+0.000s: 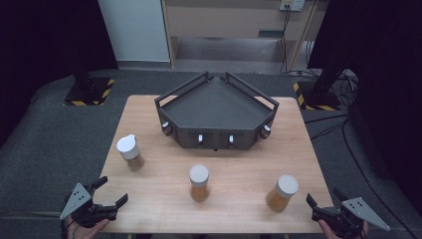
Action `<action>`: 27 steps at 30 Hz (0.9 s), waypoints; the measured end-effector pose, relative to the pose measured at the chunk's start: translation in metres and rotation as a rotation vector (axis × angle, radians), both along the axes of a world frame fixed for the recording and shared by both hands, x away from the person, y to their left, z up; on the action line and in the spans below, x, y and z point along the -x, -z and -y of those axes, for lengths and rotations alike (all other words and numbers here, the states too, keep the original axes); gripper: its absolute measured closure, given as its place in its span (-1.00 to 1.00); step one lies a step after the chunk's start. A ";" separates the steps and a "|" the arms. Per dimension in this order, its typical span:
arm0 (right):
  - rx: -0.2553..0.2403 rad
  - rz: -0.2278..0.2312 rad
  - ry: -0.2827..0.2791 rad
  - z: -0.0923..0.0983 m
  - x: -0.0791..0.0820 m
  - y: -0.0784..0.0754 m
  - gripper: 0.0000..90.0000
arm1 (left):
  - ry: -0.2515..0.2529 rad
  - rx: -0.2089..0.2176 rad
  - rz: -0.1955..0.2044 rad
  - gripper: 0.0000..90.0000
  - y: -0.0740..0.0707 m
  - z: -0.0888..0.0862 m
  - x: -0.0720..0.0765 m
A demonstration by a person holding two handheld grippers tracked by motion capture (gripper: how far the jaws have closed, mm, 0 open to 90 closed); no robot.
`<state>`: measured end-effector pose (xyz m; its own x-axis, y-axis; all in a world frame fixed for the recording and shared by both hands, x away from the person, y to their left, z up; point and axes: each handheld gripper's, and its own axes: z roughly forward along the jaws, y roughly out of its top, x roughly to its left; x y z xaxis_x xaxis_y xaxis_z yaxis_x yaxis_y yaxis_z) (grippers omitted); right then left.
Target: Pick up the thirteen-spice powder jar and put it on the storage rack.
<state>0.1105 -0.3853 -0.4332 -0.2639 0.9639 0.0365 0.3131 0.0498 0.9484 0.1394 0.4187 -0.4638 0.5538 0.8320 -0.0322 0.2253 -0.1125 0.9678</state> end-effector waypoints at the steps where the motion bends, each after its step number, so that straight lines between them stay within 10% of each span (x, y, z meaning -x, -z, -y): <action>1: 0.000 -0.002 -0.005 0.000 0.000 0.000 -0.88 | 0.000 0.002 -0.003 -0.99 0.000 0.000 0.000; 27: -0.009 0.001 -0.035 0.001 -0.001 0.000 -0.88 | 0.015 0.016 -0.015 -0.98 -0.014 0.000 -0.003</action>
<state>0.1112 -0.3867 -0.4329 -0.2976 0.9536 0.0447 0.3106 0.0524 0.9491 0.1426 0.4190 -0.4497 0.5659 0.8227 -0.0538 0.2378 -0.1003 0.9661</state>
